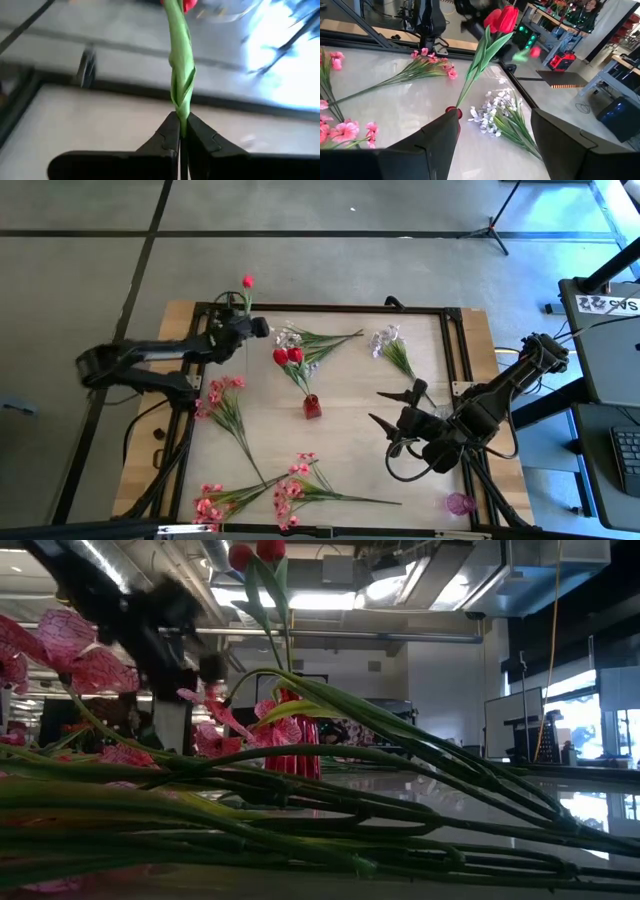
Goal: Sort flowers into vase by color
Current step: Put the red tulip into the red vase
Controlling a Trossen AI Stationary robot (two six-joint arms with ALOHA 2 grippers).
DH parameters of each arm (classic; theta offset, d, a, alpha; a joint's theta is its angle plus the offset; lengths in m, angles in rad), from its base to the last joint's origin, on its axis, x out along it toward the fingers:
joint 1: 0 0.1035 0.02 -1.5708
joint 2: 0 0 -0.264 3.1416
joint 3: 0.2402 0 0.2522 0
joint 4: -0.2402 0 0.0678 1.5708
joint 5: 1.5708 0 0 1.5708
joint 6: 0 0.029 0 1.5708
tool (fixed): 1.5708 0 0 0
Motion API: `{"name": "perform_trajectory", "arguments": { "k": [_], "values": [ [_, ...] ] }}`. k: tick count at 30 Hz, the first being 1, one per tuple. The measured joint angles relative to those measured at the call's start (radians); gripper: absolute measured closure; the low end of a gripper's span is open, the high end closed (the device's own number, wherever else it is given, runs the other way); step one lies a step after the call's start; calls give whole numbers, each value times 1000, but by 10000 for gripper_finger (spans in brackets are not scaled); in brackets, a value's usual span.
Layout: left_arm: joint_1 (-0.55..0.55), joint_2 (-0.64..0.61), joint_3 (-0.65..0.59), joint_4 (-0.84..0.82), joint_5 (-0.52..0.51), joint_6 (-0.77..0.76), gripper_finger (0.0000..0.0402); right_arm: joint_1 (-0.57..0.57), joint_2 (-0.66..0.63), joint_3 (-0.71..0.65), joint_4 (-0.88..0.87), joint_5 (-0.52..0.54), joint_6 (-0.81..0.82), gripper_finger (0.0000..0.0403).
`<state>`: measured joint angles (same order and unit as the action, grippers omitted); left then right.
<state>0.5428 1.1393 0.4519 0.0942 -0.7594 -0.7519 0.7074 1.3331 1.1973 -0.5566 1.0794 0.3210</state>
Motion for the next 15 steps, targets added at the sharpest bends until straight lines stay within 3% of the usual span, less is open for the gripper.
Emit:
{"name": "perform_trajectory", "arguments": {
  "k": [9,15],
  "values": [
    [-426,-544,0,14,-67,281,399,0,0,0,10,-10,-4,155],
    [-729,-712,0,97,7,439,400,0,0,0,54,-11,-13,155]
  ]
}}
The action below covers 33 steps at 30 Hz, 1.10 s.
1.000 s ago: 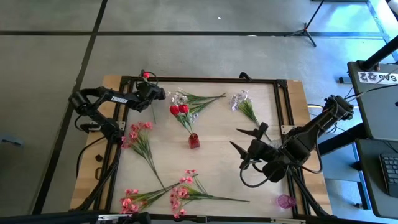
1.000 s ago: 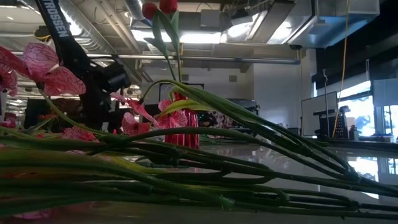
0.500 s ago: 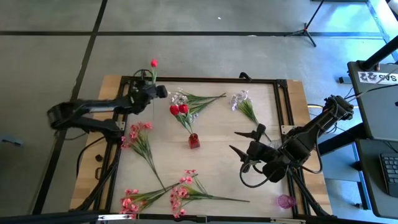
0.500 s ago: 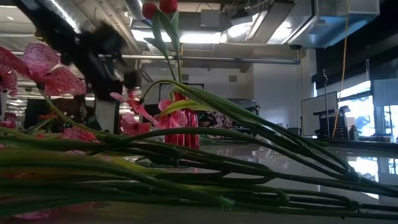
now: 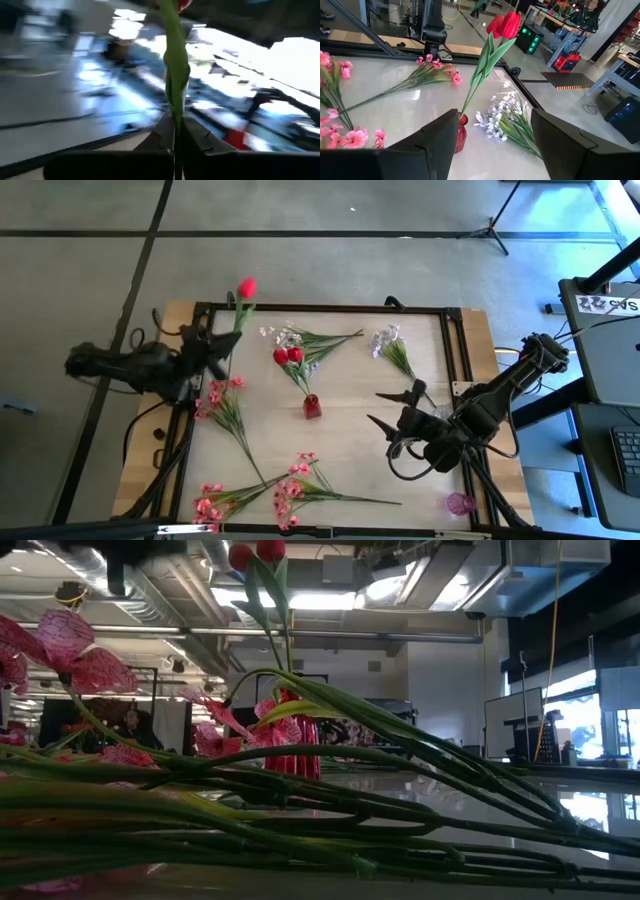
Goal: Sort flowers into vase by color
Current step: Put the red tulip into the red vase
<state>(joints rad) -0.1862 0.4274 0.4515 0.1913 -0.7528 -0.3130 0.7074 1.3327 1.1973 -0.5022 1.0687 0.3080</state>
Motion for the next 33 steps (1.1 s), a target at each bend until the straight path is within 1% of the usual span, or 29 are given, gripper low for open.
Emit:
{"name": "perform_trajectory", "arguments": {
  "k": [3,5,6,11,15,17,19,21,23,26,28,30,33],
  "values": [
    [-116,4,0,128,121,99,400,0,0,0,28,0,-2,155],
    [-179,45,0,237,205,165,400,-1,4,0,51,0,-2,155],
    [-209,73,0,287,224,193,401,-1,9,0,64,1,-2,155],
    [-324,246,0,538,236,324,401,-1,56,0,164,-4,-31,155],
    [-375,412,0,724,296,399,401,-1,92,0,288,-7,-89,155],
    [-388,504,14,792,302,423,401,-1,108,0,387,-7,-150,155],
    [-398,604,45,830,302,441,401,-2,124,0,506,-17,-237,155],
    [-407,708,100,855,302,455,401,-7,141,0,626,-58,-336,155],
    [-423,803,176,855,301,485,400,-16,157,0,734,-127,-413,155],
    [-450,920,299,824,283,567,399,-25,161,0,848,-238,-510,155],
    [-464,980,364,801,250,618,399,-41,169,1,906,-311,-557,155],
    [-476,1025,413,793,214,657,398,-42,174,0,944,-355,-618,155],
    [-477,1069,445,800,177,683,398,-56,172,0,1009,-421,-693,155]
  ]
}}
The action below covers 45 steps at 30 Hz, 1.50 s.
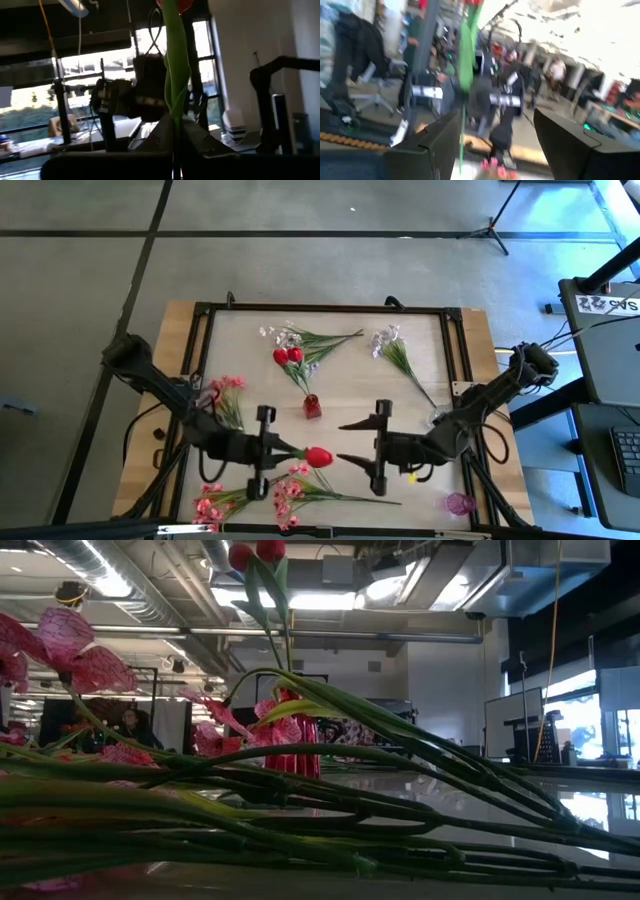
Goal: Sort flowers into vase by color
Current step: Put the red tulip into the red vase
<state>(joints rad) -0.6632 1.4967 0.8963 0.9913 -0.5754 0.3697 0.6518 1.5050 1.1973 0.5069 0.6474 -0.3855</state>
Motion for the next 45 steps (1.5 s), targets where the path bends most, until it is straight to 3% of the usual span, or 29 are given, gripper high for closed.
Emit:
{"name": "perform_trajectory", "arguments": {
  "k": [3,12,18,22,29,31,36,40,45],
  "values": [
    [7,30,6,7,-12,4,397,-18,0,0,28,-57,-12,155],
    [89,116,8,75,2,-13,396,-129,40,0,79,-361,18,155],
    [115,128,8,76,-3,-27,396,-136,59,0,87,-379,18,170],
    [115,128,8,78,-4,-26,396,-136,59,0,86,-379,18,222],
    [114,128,8,70,-8,-26,388,-136,59,0,84,-369,20,368],
    [107,128,8,70,-28,-21,375,-136,59,0,80,-354,22,390],
    [50,125,8,71,-185,77,322,-134,45,0,40,-275,46,379],
    [-31,103,8,13,-438,110,277,-135,3,0,-30,-217,65,395],
    [-151,103,7,-97,-712,97,246,-151,-51,0,-131,-99,95,386]
  ]
}}
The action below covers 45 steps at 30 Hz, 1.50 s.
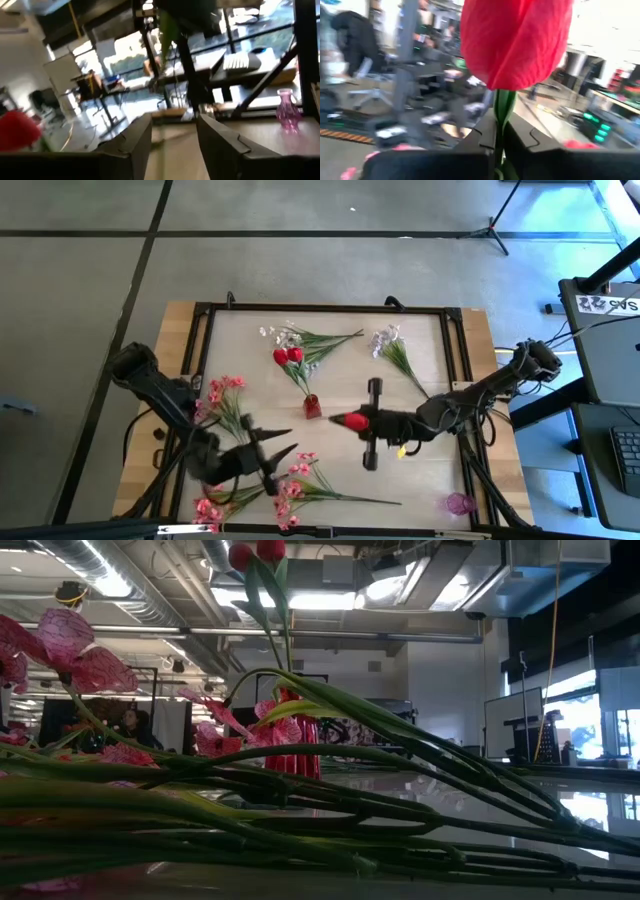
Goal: Sort flowers into vase by color
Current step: Put the red tulip into the red vase
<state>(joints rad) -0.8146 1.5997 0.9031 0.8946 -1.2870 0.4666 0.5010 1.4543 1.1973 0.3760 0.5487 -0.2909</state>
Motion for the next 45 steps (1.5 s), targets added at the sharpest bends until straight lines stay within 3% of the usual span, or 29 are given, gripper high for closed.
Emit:
{"name": "perform_trajectory", "arguments": {
  "k": [2,5,12,15,30,45],
  "values": [
    [-35,0,0,-57,-63,-76,244,-27,-11,0,-40,24,29,393],
    [-56,0,-1,-199,-71,-273,246,-94,-13,0,-89,-3,110,396],
    [-6,1,-1,-710,84,-909,250,-249,-13,0,-148,-168,283,393],
    [25,11,-1,-825,124,-1073,250,-280,-13,0,-149,-217,298,397],
    [148,93,-1,-878,254,-1158,250,-300,-59,0,-209,-211,322,389],
    [191,117,-1,-872,285,-1172,250,-300,-20,0,-215,-193,342,386]
  ]
}}
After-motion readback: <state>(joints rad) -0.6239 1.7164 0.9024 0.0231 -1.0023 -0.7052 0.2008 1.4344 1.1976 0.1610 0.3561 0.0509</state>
